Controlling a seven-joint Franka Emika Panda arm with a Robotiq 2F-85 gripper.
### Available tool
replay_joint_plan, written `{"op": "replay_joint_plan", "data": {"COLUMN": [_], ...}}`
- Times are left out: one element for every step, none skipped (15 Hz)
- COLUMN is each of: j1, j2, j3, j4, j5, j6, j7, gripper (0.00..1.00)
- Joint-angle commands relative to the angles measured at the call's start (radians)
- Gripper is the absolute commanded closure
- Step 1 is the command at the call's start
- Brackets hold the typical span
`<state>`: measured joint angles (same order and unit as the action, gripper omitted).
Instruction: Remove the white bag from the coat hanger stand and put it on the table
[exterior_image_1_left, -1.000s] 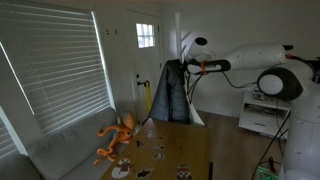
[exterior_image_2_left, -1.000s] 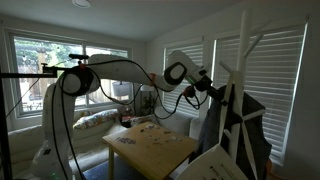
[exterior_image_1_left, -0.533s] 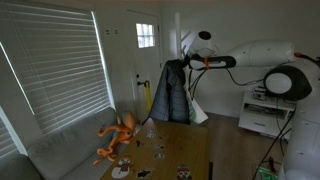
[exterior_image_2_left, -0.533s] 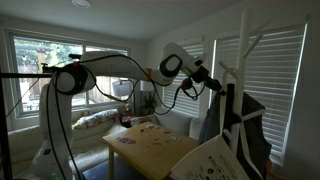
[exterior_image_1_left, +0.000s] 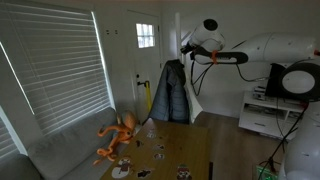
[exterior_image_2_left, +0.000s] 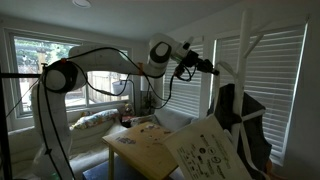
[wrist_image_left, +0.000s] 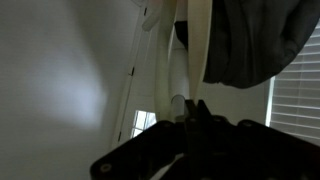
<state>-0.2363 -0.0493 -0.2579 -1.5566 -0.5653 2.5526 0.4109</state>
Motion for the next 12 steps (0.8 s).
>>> {"op": "replay_joint_plan", "data": {"j1": [-0.007, -0.012, -0.015, -0.017, -0.011, -0.006, 0.005, 0.010, 0.018, 0.020, 0.021, 0.015], "j2": [-0.040, -0.045, -0.048, -0.055, -0.068, -0.079, -0.093, -0.100, -0.111, -0.117, -0.122, -0.123], "j3": [0.019, 0.024, 0.027, 0.030, 0.037, 0.040, 0.048, 0.055, 0.065, 0.078, 0.088, 0.103], "j4": [-0.005, 0.003, 0.010, 0.007, -0.003, -0.016, -0.033, -0.043, -0.060, -0.071, -0.077, -0.076], "j5": [-0.182, -0.247, -0.307, -0.358, -0.391, -0.409, -0.402, -0.406, -0.391, -0.403, -0.414, -0.459], "j6": [0.058, 0.066, 0.072, 0.071, 0.062, 0.063, 0.062, 0.067, 0.068, 0.064, 0.054, 0.038], "j7": [0.177, 0.247, 0.317, 0.379, 0.429, 0.463, 0.474, 0.492, 0.494, 0.519, 0.542, 0.606], "gripper": [0.99, 0.99, 0.99, 0.99, 0.99, 0.99, 0.99, 0.99, 0.99, 0.99, 0.99, 0.99]}}
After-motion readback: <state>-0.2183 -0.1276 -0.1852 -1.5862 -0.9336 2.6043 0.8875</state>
